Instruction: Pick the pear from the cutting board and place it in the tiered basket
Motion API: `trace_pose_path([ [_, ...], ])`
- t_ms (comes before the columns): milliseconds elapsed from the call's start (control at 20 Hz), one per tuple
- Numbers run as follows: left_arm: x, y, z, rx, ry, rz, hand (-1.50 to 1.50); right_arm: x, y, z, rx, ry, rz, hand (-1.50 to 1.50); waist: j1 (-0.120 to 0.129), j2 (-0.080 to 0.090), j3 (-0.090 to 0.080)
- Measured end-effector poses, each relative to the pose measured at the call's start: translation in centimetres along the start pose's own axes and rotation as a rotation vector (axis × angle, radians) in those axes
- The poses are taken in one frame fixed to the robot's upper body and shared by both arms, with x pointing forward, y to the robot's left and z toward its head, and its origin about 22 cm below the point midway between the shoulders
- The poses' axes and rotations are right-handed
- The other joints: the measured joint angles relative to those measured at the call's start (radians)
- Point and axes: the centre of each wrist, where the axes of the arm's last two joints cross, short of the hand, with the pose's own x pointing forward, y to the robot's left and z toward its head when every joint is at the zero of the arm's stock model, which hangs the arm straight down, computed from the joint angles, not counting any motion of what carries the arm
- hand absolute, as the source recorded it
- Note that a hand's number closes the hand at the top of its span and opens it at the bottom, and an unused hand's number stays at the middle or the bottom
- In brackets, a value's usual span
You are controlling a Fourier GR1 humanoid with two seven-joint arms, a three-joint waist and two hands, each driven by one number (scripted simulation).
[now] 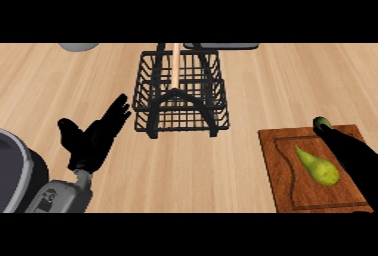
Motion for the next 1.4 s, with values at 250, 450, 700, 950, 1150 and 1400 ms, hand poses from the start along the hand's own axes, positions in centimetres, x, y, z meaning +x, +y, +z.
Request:
trace_pose_path([
  [250,-0.2,0.2,-0.3,0.006,-0.002,0.003,0.00,0.5,1.7,-0.6,0.027,0.042,0.034,-1.50,-0.003,0.000,0.001],
  [450,-0.9,0.5,-0.3,0.009,0.005,0.008,0.00,-0.3,3.4,-0.7,0.067,0.067,0.052,-1.50,-0.005,0.000,0.001],
  [700,-0.8,0.5,-0.4,0.007,0.005,0.008,0.00,-1.2,5.0,-1.2,0.057,0.101,0.073,-1.50,-0.006,0.000,0.001],
  [950,-0.3,0.6,-0.4,0.004,0.004,0.003,0.00,-2.6,5.5,-1.6,0.022,0.124,0.084,-1.50,-0.005,0.000,0.001],
  [1150,0.2,0.8,-0.1,0.002,0.006,0.002,0.00,-3.7,5.7,-2.0,-0.004,0.135,0.082,-1.50,-0.005,0.000,0.001],
  [1400,0.0,1.3,-0.7,0.007,0.009,0.000,0.00,-4.6,6.4,-3.3,-0.016,0.134,0.067,-1.50,-0.004,0.000,0.001],
])
